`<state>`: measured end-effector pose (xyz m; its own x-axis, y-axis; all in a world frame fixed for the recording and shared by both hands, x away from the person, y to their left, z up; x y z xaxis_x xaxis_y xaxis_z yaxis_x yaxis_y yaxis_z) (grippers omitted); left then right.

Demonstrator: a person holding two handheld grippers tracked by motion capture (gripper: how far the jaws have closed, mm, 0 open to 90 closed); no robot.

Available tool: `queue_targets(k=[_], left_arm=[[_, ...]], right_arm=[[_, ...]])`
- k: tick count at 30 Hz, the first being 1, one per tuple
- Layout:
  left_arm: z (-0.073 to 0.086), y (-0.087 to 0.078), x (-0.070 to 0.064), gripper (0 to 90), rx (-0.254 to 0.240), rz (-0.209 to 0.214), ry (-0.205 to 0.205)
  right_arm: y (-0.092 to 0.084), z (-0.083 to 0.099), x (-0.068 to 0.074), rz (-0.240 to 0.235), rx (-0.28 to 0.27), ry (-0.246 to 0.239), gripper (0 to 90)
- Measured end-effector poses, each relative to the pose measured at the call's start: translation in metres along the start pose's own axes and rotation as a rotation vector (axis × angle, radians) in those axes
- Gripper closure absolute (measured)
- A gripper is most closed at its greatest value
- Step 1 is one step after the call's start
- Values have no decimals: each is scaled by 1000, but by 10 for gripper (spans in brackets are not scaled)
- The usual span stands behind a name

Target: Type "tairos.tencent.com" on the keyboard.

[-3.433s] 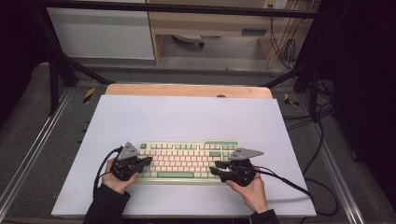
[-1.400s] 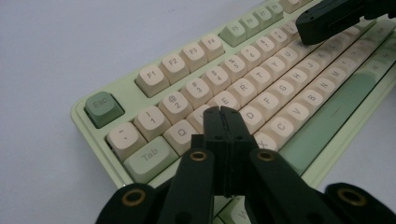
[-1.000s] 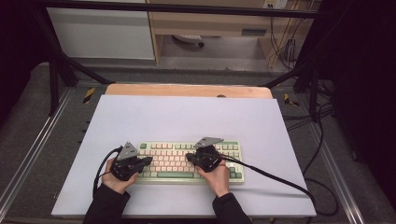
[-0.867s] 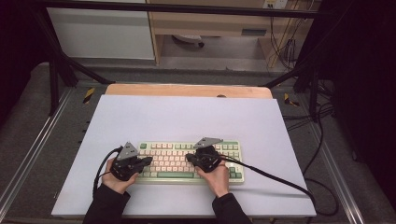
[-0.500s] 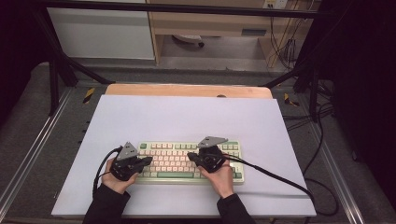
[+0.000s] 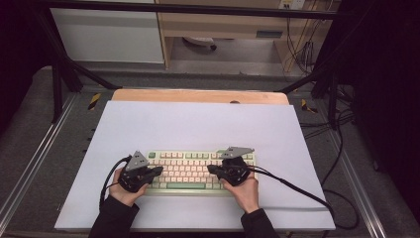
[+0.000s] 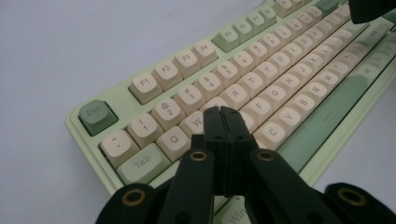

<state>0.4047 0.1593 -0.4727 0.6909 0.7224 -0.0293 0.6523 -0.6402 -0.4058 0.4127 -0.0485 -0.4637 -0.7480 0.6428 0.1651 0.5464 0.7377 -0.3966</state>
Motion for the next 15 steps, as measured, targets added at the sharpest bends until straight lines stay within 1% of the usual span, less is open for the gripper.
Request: queue_targets(k=[1, 6, 7, 15], left_arm=[[0, 0, 0, 899, 0, -1, 0], [-4, 3, -3, 899, -1, -1, 7], [-6, 4, -4, 899, -2, 0, 10], [-11, 14, -10, 898, 8, 11, 23]], right_arm=[[0, 0, 0, 0, 0, 0, 900], [-11, 4, -6, 10, 1, 6, 900], [-13, 5, -7, 9, 2, 0, 900], [-22, 10, -9, 12, 8, 0, 900]])
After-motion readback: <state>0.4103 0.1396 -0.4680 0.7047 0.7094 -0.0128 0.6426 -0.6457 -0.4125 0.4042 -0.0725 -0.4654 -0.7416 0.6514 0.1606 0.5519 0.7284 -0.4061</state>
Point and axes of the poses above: each handheld gripper's, and its own axes: y roughly forward along the jaws, z roughly out of its underside, x roughly to its left, the point moved 9 cm from there along y, roughly forward along the jaws, and after that the axes turned 14 degrees about -x, right-handed, at the moved point
